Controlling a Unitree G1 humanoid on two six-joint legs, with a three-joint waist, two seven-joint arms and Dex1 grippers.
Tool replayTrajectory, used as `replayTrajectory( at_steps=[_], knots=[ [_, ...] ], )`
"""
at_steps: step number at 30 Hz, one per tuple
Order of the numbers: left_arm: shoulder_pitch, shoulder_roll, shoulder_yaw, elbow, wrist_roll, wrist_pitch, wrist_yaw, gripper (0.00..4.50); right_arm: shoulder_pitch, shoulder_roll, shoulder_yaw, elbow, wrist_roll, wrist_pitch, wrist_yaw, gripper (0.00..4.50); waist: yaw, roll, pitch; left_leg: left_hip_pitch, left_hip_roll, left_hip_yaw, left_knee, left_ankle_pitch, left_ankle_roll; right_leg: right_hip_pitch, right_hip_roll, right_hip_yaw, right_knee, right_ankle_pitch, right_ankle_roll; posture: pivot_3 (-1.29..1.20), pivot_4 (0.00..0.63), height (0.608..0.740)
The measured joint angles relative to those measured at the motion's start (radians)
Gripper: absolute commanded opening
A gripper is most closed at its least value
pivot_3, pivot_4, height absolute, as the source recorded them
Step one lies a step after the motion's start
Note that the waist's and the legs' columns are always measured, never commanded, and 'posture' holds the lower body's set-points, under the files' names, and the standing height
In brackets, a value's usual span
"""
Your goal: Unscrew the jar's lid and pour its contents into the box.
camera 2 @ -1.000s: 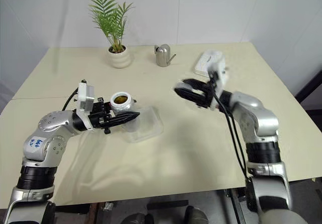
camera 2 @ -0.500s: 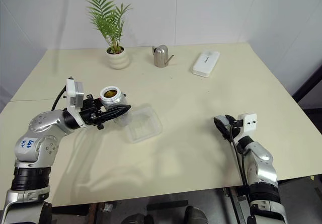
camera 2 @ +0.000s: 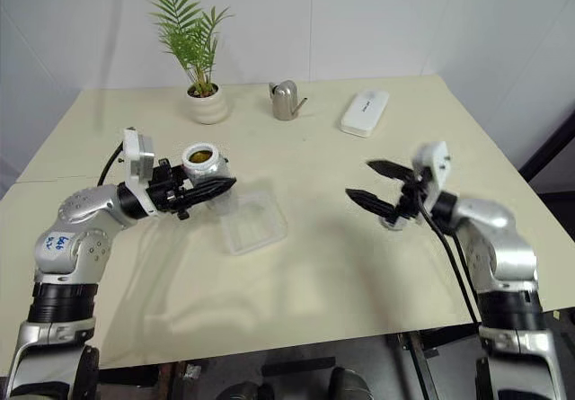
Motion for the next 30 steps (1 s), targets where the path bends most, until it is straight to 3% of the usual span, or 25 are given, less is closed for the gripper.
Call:
replayTrajectory(
  at_steps=[5,13,24,27,30],
  knots=[
    [-0.064,0.009,-0.067,0.129,0.153,-0.087,0.05,1.97,-0.048,0.02,0.134,-0.024,-0.032,0.059,0.029,4.45,0.018,0.0,0.0,-0.003,-0.002,0.0,0.002,-0.001,0.002,-0.001,-0.002,-0.001,-0.001,0.001,0.001,0.0,0.15,0.74],
    [-0.171,0.017,-0.192,0.216,0.466,-0.271,0.239,1.97,0.035,0.021,0.132,-0.051,-0.039,0.07,0.022,4.45,0.033,0.0,0.0,-0.005,-0.004,0.0,0.001,-0.002,0.003,-0.001,-0.002,-0.004,-0.003,0.001,0.001,0.0,0.15,0.74],
    [-0.294,0.152,-0.523,0.444,1.295,-0.907,0.952,1.97,0.162,0.017,0.052,-0.153,-0.03,0.117,-0.093,4.45,0.026,-0.001,0.0,-0.004,-0.002,0.001,0.0,-0.002,0.003,-0.002,-0.003,-0.003,-0.003,0.001,0.001,0.0,0.15,0.74],
    [-0.337,0.179,-0.647,0.444,1.556,-0.956,1.188,1.97,0.173,0.032,0.052,-0.169,-0.021,0.124,-0.116,4.45,0.028,-0.001,0.0,-0.005,-0.003,0.001,0.0,-0.002,0.003,-0.002,-0.003,-0.003,-0.003,0.001,0.001,0.0,0.15,0.74],
    [-0.369,0.179,-0.737,0.467,1.732,-0.955,1.378,1.97,0.185,0.041,0.052,-0.184,-0.015,0.137,-0.132,4.45,0.028,-0.001,0.0,-0.006,-0.002,0.001,0.0,-0.002,0.004,-0.003,-0.003,-0.004,-0.003,0.001,0.001,0.0,0.15,0.74]
  ],
)
